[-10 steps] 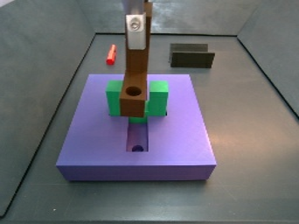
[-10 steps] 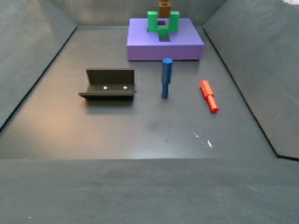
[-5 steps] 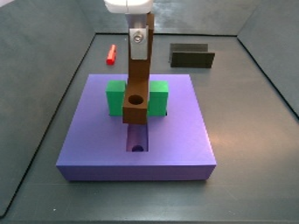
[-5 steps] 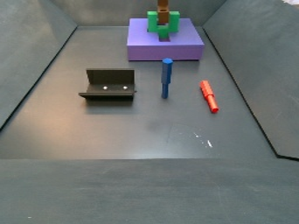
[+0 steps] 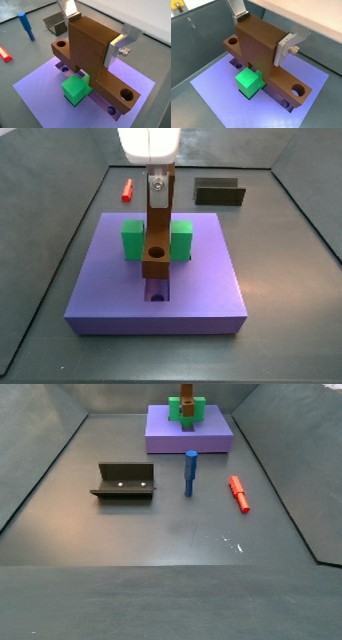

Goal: Pick up the brown object. Move up. Move to above the board. Insert the brown object.
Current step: Insert the brown object.

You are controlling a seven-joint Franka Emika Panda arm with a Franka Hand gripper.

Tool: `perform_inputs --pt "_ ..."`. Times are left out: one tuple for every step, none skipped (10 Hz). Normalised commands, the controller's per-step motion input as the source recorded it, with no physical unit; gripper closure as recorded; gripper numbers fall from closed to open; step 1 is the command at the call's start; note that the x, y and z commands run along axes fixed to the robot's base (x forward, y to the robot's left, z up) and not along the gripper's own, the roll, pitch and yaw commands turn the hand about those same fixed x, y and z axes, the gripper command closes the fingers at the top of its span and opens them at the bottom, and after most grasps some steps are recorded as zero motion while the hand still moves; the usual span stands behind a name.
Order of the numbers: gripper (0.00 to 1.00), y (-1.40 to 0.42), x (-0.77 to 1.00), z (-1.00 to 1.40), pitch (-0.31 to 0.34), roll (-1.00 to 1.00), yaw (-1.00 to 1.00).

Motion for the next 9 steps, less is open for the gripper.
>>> perform_inputs --pt "1.00 0.01 0.00 -0.20 -0.027 0.07 0.04" --pt "1.00 0.00 0.00 -0.23 -0.033 0.07 0.03" --pt "1.00 -0.03 0.00 -0.37 -0.080 0.06 0.06" --pt "1.00 -0.07 0.00 -0.40 -0.100 0.04 0.07" --pt "1.00 -0.06 0.00 -0.33 -0.089 0.00 0.06" --pt "1.00 -0.02 0.07 -0.26 -0.069 0.00 0.05" --pt "1.00 0.00 0.08 -0.23 -0.037 0.04 0.05" --pt "1.00 0.00 0.02 -0.20 -0.014 0.06 0.06" --pt "1.00 0.00 0.03 -0.17 -0.003 0.06 0.05"
